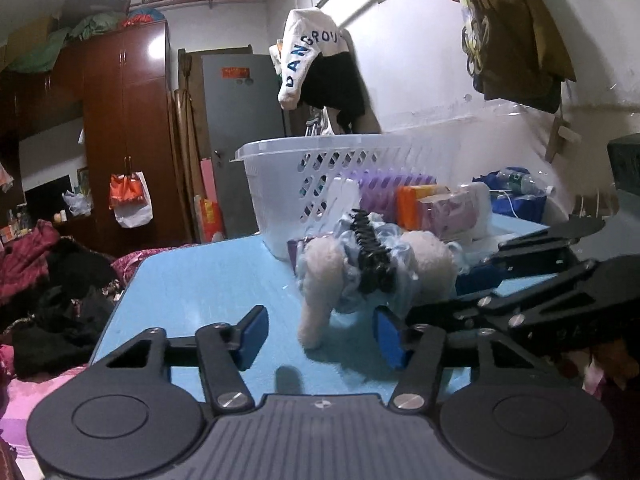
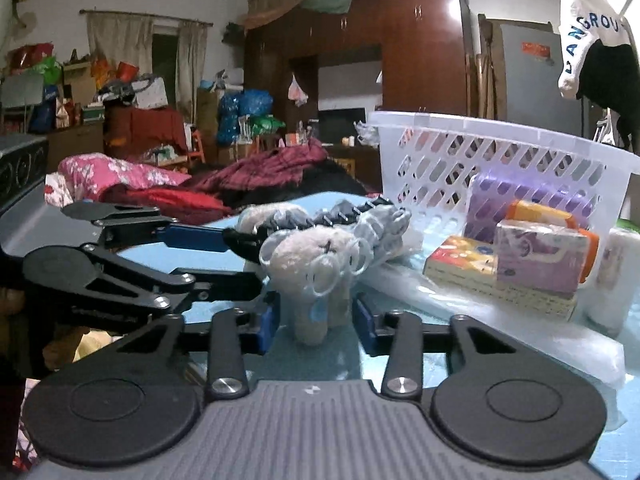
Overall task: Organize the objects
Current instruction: 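Grasp the white-and-grey plush toy with both grippers, then lift the plush toy with both grippers and carry it over the basket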
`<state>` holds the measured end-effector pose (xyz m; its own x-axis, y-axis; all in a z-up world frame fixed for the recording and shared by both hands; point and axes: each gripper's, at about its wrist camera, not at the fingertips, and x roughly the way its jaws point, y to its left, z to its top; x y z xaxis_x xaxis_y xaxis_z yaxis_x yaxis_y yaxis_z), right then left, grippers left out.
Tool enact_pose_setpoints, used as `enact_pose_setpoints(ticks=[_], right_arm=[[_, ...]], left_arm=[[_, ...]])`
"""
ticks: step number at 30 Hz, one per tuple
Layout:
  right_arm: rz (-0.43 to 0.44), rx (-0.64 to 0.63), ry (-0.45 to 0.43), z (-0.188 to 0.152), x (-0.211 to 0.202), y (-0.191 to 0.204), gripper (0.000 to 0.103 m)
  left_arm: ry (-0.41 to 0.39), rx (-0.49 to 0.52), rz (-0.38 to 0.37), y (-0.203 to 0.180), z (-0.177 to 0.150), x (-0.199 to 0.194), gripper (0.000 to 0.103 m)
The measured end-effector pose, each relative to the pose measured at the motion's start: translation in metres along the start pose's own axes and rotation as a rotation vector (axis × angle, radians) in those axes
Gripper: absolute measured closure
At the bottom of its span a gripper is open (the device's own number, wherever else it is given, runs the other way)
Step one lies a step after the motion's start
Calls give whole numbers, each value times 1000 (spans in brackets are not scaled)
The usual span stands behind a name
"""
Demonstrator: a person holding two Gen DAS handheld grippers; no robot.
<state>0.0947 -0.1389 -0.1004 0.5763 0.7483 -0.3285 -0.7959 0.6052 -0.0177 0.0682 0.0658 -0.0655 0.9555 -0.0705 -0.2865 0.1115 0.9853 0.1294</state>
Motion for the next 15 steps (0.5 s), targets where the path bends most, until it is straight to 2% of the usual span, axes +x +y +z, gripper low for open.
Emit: enact_pose_setpoints(ticks=[5,6,7,10,15], right_arm=[[-15,-13,-4,-2,-2,9,70],[-15,-16,-3,-2,-1,11,72],[-13,-18,-3,-2,0,11,73],[-9,-28,-2,-2,2,12,79],[-8,-23,-26,-3,-6,7,84]], left_arm=[[12,41,42,-7,-1,6,52],[17,39,44,-7,-1,7,58],[26,36,40,-6,-2,8,69],[27,36,43,-6,-4,9,83],[7,7,24,-1,-1,2,87]])
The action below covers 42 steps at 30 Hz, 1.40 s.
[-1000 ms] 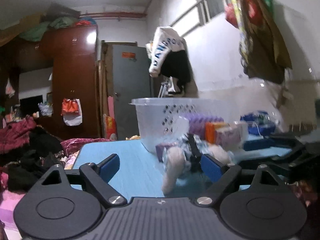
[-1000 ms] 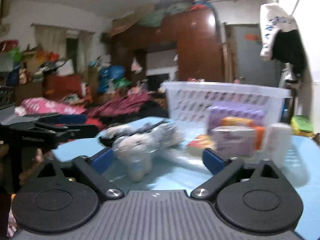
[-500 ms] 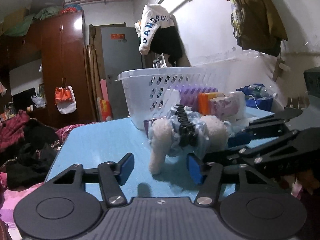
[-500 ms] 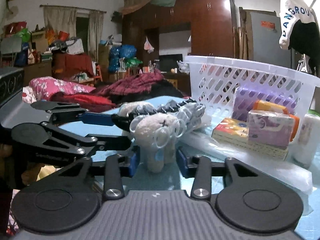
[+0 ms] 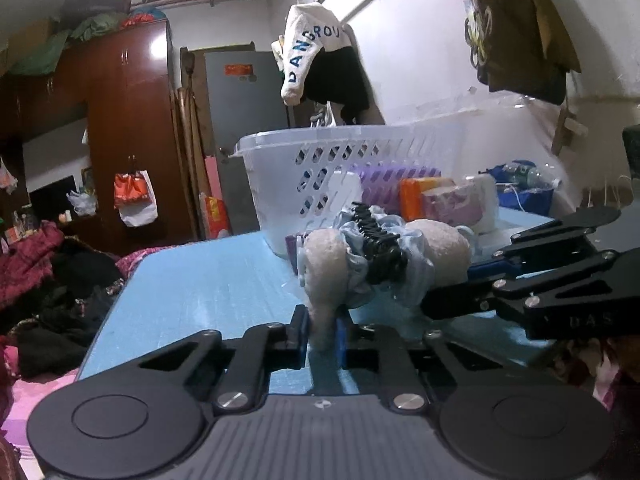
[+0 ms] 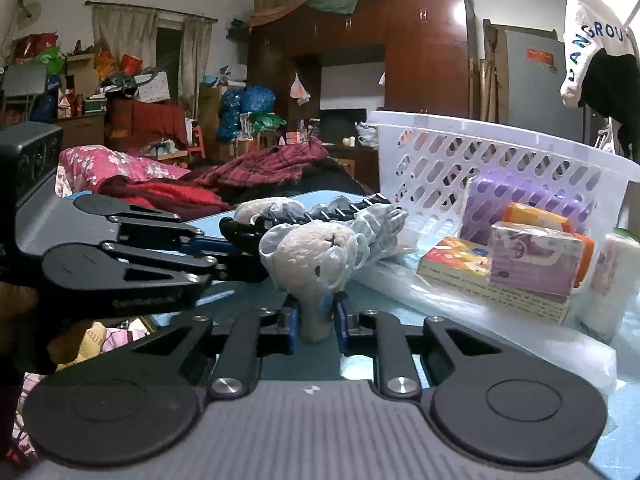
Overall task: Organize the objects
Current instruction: 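Lift the plush toy with both grippers and carry it over the basket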
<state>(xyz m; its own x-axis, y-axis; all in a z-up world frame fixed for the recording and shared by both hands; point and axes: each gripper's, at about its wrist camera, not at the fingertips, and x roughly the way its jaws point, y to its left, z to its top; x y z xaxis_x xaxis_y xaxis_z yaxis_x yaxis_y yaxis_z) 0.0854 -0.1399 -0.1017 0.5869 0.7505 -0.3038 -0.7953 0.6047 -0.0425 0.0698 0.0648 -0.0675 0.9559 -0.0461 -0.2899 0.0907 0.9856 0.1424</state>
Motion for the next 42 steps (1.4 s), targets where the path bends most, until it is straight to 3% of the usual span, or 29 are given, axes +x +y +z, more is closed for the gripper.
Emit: enact_pose_setpoints(ticks=[14,21,24,30,36,42], right_arm=[[-24,-51,-144,11,-25,-11,87],[-37,-61,-175,16,-28,-17,87],[-46,-67,-201,27,-35,-22,87],[-105,-130,-247,82,-36,-41,88],[-164,-200,-245,143,-8,-71,88],[-212,-127,-94,166,58,-108,88]], left_arm=[[-117,31,-6,-18,16,-31,87],[-168,34,-19,-23,26,-37,88],[-219,51,-23,-27,44,-38,88],[-292,91,-31,-26,107,-17,88],[-254,84,-18,-19,169,28,88],[-111,54,11,-1,187,103,87]])
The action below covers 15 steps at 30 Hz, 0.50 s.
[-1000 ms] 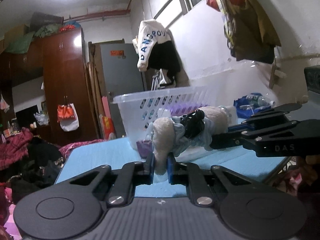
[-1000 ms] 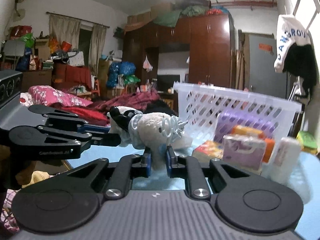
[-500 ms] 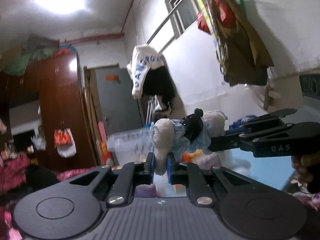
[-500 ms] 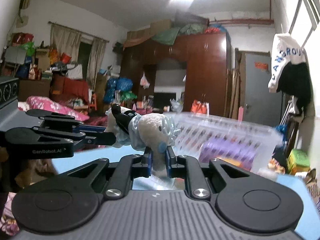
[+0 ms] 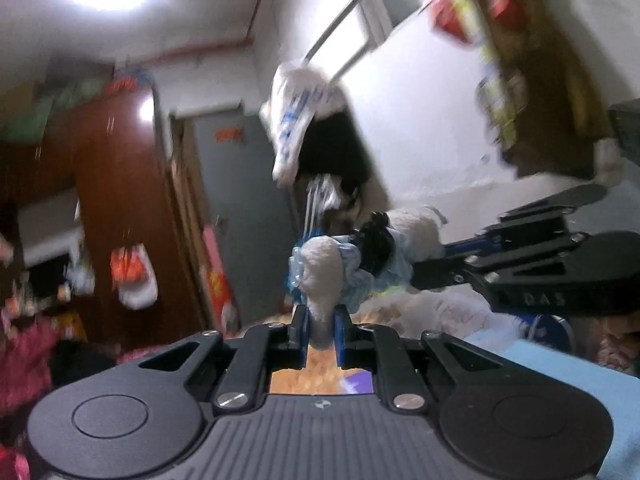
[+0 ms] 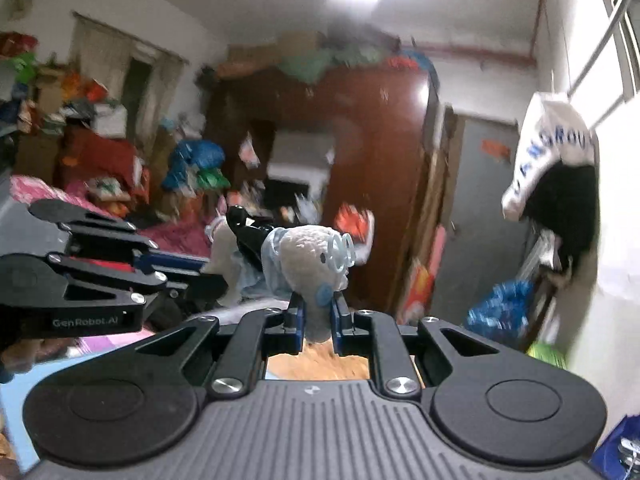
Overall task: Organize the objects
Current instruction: 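Lift the plush toy with both grippers and carry it over the basket, then drop the plush toy into the basket by opening both grippers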
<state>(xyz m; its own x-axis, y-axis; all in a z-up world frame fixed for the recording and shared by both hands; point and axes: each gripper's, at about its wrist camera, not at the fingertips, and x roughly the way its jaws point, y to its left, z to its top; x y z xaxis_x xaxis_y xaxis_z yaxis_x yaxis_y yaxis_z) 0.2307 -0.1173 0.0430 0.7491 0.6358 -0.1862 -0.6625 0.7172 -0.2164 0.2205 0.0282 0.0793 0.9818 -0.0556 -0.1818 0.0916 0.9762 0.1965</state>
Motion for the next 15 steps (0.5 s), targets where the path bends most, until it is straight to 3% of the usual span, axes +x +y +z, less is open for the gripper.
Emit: enact_pose_setpoints(ticks=[3,8,15], right_arm=[[3,-6,105,-7,36,1,88],[-24,-83,169,-16,55,14,88],[-44,-121,241,-19,67,15,88]], left_arm=[[96,-36,-4,9,-11,31,87],[207,-58,0,12,-25,55,87],[261,-53,26,6,-25,63,85]])
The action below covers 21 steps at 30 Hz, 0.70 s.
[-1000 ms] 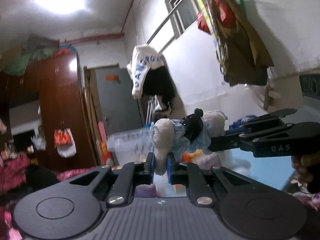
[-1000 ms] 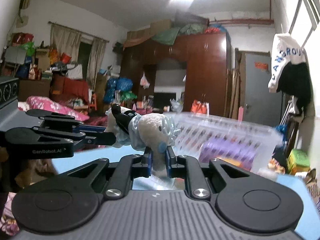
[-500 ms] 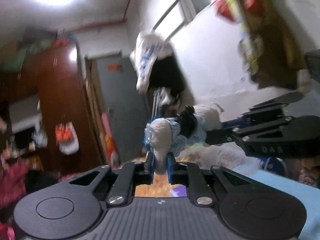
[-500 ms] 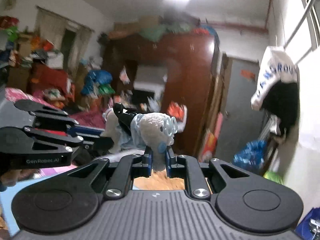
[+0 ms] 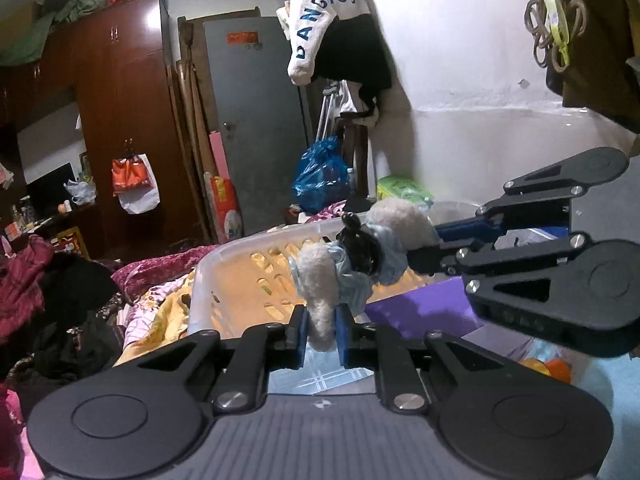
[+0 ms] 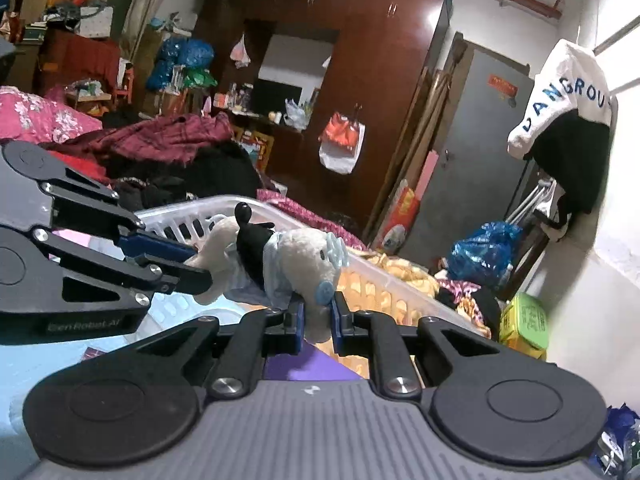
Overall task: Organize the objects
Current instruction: 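Drop the plush toy into the basket by opening both grippers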
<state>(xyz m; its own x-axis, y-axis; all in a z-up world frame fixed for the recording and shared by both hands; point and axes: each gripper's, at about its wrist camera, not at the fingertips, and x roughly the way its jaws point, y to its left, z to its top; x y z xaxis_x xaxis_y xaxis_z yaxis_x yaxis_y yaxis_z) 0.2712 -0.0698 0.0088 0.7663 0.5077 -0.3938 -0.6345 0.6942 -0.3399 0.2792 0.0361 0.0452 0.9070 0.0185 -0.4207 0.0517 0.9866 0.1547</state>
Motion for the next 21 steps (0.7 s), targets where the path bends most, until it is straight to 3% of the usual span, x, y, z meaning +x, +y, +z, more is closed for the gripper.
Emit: enact_pose_setpoints(ticks=[2,4,5,7,8,10,12,16,18,21], right_arm=[[4,-7,17,-1,1,0,88],[7,9,32,-3,1,-3,84],[6,16,29,-2,-2,-4,80],[-12,35,2,-4,-10,-9,48],[-25,51,-26,-5,-17,-11,40],[-33,93,-90,-10,-38,-15,13],[-23,151,-174,-25,-69,-15,0],[81,405,-318,-86,-132,-27,0],[117,522,-326,-123,-151,-28,0],[45,568,-297,-159,-160,-26,0]], left_arm=[[-2,4,5,-1,1,-2,77],[-20,3,13,2,3,-5,41],[-35,1,17,2,3,-8,34],[-88,-8,35,3,1,-22,30],[-116,-11,48,3,-1,-31,28],[-185,-9,63,-1,-11,-58,17],[-244,-20,58,-5,-29,-86,13],[-268,-91,22,-12,-78,-127,10],[-259,-121,-13,-13,-101,-136,9],[-220,-112,-9,-14,-118,-126,8]])
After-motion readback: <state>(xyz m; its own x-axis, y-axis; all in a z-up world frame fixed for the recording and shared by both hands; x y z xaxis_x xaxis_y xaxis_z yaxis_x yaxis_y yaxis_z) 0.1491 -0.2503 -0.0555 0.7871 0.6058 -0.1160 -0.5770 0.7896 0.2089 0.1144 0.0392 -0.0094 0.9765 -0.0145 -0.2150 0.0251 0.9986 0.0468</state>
